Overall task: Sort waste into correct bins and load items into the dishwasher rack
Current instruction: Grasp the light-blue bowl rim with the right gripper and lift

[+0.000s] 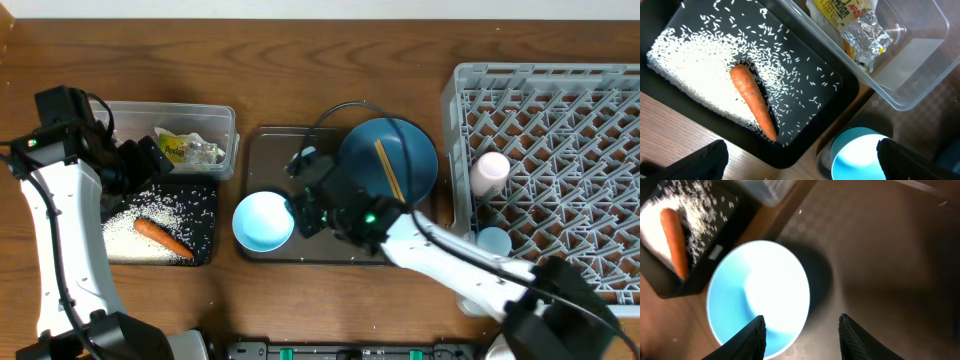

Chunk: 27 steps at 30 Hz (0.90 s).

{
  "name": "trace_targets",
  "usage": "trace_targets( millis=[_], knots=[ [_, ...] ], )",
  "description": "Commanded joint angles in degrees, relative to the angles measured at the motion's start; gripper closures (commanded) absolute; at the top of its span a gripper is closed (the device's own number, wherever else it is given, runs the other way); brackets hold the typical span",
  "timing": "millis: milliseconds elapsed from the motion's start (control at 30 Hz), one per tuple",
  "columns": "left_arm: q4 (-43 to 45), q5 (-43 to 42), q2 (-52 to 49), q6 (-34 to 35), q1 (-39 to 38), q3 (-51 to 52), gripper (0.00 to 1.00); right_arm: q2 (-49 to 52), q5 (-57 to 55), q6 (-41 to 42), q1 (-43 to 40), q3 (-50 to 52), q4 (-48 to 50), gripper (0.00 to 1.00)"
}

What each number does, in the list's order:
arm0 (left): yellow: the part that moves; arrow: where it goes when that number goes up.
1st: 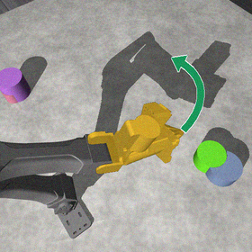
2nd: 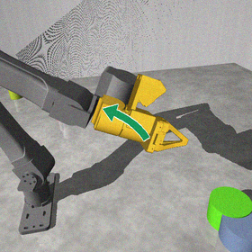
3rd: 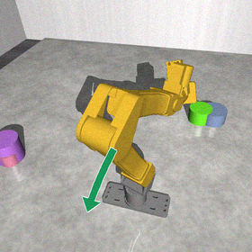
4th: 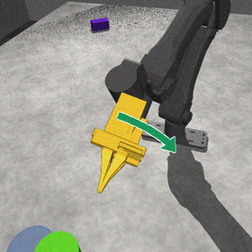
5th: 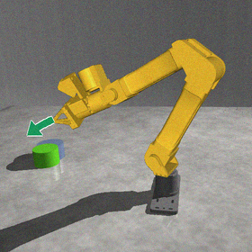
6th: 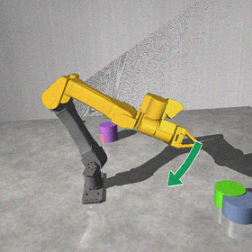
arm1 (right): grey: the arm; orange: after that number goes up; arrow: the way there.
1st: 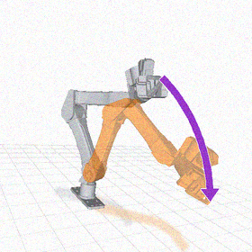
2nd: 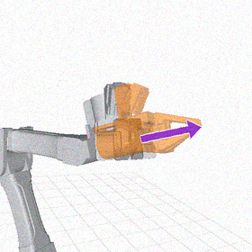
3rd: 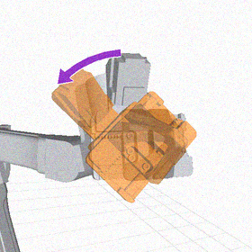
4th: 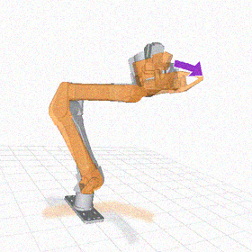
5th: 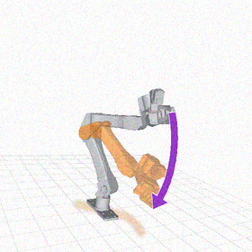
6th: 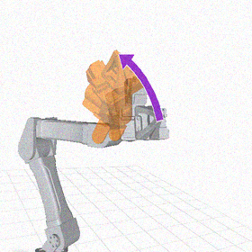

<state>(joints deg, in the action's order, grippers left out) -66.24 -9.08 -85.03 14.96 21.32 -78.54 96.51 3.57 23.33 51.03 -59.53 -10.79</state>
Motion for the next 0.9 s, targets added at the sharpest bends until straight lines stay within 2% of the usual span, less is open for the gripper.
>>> trace_targets(
  millis=[0,333,400,433,500,633,867],
  knots=[
    [-0.4,-0.8,1.0,-0.3,0.3,-0.7,0.02,3.8,-2.9,1.1,1.8,0.0,1.5,0.53],
    [-0.4,-0.8,1.0,-0.3,0.3,-0.7,0.02,9.7,-3.0,1.1,3.7,0.0,4.3,0.57],
    [-0.4,-0.8,1.0,-0.3,0.3,-0.7,0.02,10.0,-3.2,1.1,3.7,0.0,4.5,0.65],
    [-0.4,-0.8,1.0,-0.3,0.3,-0.7,0.02,10.0,-3.4,1.1,3.7,0.0,4.6,0.75],
    [-0.4,-0.8,1.0,-0.3,0.3,-0.7,0.02,10.0,-3.4,1.1,3.7,-0.1,5.0,0.85],
    [-0.4,-0.8,1.0,-0.3,0.3,-0.7,0.02,10.0,-3.4,1.1,3.7,-0.1,5.2,0.99],
    [-0.4,-0.8,1.0,-0.3,0.3,-0.7,0.02,9.9,-3.3,1.1,3.7,-0.2,5.5,0.99]
  ],
)
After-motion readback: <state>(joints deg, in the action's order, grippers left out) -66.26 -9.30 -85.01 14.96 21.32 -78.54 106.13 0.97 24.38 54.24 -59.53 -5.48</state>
